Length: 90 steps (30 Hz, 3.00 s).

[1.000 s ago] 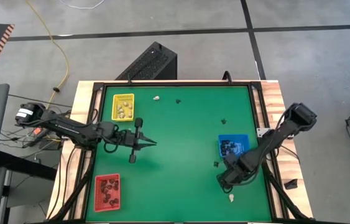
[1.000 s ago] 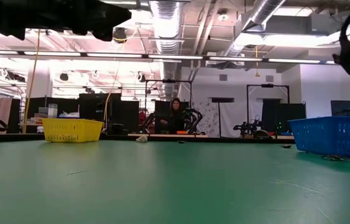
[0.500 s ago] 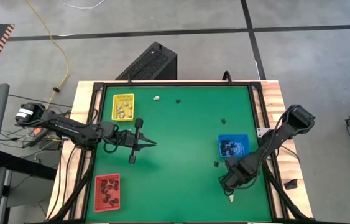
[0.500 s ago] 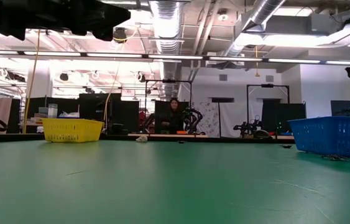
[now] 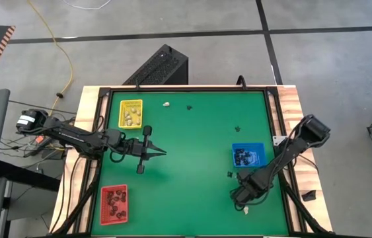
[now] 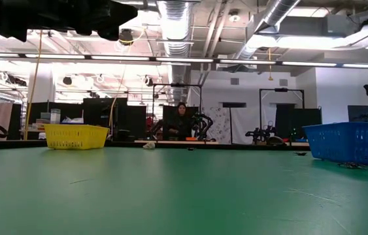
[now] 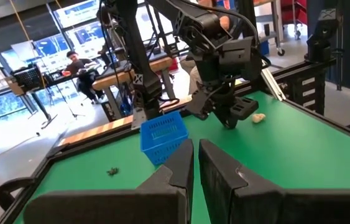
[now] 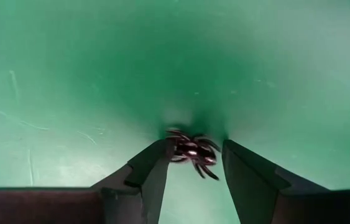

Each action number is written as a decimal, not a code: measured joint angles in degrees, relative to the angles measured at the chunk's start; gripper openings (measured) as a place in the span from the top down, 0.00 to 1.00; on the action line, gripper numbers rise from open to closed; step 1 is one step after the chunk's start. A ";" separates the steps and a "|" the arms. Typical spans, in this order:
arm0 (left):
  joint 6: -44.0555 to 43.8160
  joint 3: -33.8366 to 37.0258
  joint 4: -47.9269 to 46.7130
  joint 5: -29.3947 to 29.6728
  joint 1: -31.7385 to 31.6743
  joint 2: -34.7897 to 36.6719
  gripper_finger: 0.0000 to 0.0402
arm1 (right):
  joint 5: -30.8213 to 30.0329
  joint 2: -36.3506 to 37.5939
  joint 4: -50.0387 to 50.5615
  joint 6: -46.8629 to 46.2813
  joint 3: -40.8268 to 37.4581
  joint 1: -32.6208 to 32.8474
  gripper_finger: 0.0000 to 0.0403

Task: Sort Halloween decoration
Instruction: Put the black spider toy into the blue bin

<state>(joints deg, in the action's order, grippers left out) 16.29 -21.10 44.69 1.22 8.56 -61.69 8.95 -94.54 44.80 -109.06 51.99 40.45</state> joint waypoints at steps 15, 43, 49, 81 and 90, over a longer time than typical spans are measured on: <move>0.81 0.00 -0.16 0.01 0.00 0.00 0.96 | -0.02 2.51 3.18 1.39 2.73 -1.62 0.71; 1.49 -0.02 -0.20 0.01 0.00 0.00 0.96 | -6.01 5.18 0.40 18.14 4.63 -2.34 0.47; 1.50 -0.02 -0.20 0.01 0.00 0.00 0.96 | -6.01 5.18 -2.25 19.10 3.26 -2.34 0.43; 1.55 -0.04 -0.26 0.01 -0.02 0.00 0.96 | -6.16 5.26 -9.94 17.46 -4.62 -1.58 0.47; 1.55 -0.04 -0.24 0.01 -0.02 0.00 0.96 | -6.12 5.24 -9.91 17.59 -4.64 -1.60 0.68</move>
<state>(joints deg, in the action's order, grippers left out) 17.85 -21.15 44.45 1.23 8.54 -61.69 2.83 -89.30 34.89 -91.46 47.35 38.85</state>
